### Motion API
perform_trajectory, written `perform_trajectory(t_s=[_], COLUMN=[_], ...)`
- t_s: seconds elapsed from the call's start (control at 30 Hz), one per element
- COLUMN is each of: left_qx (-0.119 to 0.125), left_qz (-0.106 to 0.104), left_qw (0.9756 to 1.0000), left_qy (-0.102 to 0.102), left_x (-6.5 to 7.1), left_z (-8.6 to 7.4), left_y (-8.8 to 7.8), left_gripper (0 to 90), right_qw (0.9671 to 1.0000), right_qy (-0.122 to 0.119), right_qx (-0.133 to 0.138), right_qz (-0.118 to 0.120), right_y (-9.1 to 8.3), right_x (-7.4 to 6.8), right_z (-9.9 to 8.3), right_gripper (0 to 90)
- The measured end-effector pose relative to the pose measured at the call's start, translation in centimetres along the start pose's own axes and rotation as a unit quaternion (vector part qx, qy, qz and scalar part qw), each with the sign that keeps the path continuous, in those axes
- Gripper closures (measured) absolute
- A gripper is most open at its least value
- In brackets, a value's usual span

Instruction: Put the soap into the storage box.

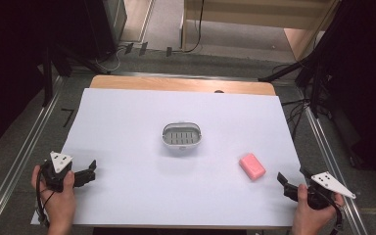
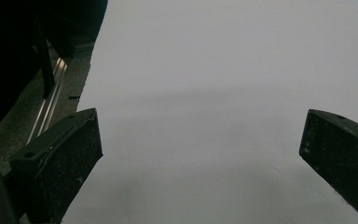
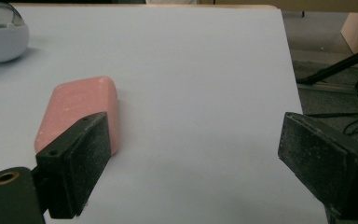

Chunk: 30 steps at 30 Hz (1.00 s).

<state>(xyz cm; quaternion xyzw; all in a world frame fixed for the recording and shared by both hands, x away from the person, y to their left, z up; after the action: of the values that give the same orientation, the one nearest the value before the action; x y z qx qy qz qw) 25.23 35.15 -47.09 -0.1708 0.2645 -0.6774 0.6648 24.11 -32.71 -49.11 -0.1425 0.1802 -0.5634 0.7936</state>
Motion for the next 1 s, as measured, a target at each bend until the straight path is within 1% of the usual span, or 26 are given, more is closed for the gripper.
perform_trajectory(t_s=[0.07,0.1,0.27,0.3,0.33,0.4,0.43,0.5,0.57,0.6,0.67,0.7,0.8,0.83,0.87,0.9,0.93,1.0], left_qx=[0.0,0.0,0.0,-0.001,-0.001,0.0,0.0,0.0,-0.001,-0.001,0.0,0.0,0.001,0.001,0.001,0.002,0.002,0.002], left_qz=[0.0,0.0,0.0,0.0,0.0,0.0,0.0,0.001,0.001,0.001,0.002,0.002,0.003,0.003,0.003,0.004,0.005,0.005], left_qw=[1.0,1.0,1.0,1.0,1.0,1.0,1.0,1.0,1.0,1.0,1.0,1.0,0.9999,0.9999,0.9999,0.9999,0.9999,0.9998], left_qy=[0.0,0.0,0.003,0.004,0.004,0.007,0.007,0.008,0.007,0.008,0.008,0.008,0.012,0.012,0.013,0.015,0.016,0.017], left_x=[0.0,0.0,0.0,0.0,0.0,0.1,0.1,0.1,0.1,0.1,0.2,0.2,0.3,0.3,0.3,0.3,0.3,0.3], left_z=[0.0,0.0,0.0,0.0,0.0,0.0,0.0,0.0,0.0,0.0,0.0,0.0,0.0,0.0,0.0,0.0,0.0,0.0], left_y=[0.0,0.0,0.0,0.0,0.0,0.0,0.0,0.0,0.0,0.0,0.0,0.0,0.0,0.0,0.0,-0.1,-0.1,0.0], left_gripper=[0.0,0.0,0.0,0.0,0.0,0.0,0.0,0.0,0.0,0.0,0.0,0.0,0.0,0.0,0.0,0.0,0.0,0.0], right_qw=[1.0,0.9999,0.9998,0.9997,0.9995,0.999,0.999,0.998,0.997,0.996,0.9955,0.9955,0.9936,0.993,0.993,0.9917,0.9911,0.9906], right_qy=[-0.004,-0.009,-0.009,-0.009,-0.012,-0.017,-0.017,-0.029,-0.037,-0.046,-0.05,-0.05,-0.066,-0.068,-0.068,-0.076,-0.079,-0.082], right_qx=[-0.004,-0.008,-0.014,-0.018,-0.029,-0.04,-0.04,-0.054,-0.067,-0.075,-0.077,-0.077,-0.088,-0.093,-0.093,-0.102,-0.105,-0.107], right_qz=[-0.003,-0.011,-0.012,-0.01,-0.003,0.01,0.01,0.011,0.016,0.017,0.024,0.024,0.028,0.027,0.027,0.019,0.017,0.02], right_y=[0.1,0.1,0.2,0.3,0.4,0.5,0.5,0.7,0.9,1.0,1.1,1.1,1.2,1.2,1.2,1.3,1.3,1.3], right_x=[-0.1,-0.2,-0.3,-0.4,-0.5,-0.7,-0.7,-0.9,-1.3,-1.6,-1.8,-1.8,-2.3,-2.4,-2.4,-2.6,-2.8,-2.9], right_z=[0.0,0.1,0.1,0.1,0.2,0.2,0.2,0.3,0.4,0.6,0.8,0.8,1.3,1.5,1.5,1.8,2.0,2.2], right_gripper=[9.8,9.7,9.7,9.2,8.3,8.0,8.0,7.9,7.9,8.0,7.9,7.9,9.3,12.3,12.3,13.8,13.8,13.9])
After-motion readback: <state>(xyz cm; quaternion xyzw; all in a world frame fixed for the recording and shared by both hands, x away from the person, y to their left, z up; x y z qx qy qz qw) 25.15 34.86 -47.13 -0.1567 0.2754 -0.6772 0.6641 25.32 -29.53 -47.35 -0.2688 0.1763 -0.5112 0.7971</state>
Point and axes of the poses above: each handheld gripper's, and its own axes: y roughly forward along the jaws, z roughly out of its top, x roughly to its right, the point moved 1 cm from there along y, roughly forward along the jaws, and after that the axes turned 1 degree about -x, right-handed, at the moved point
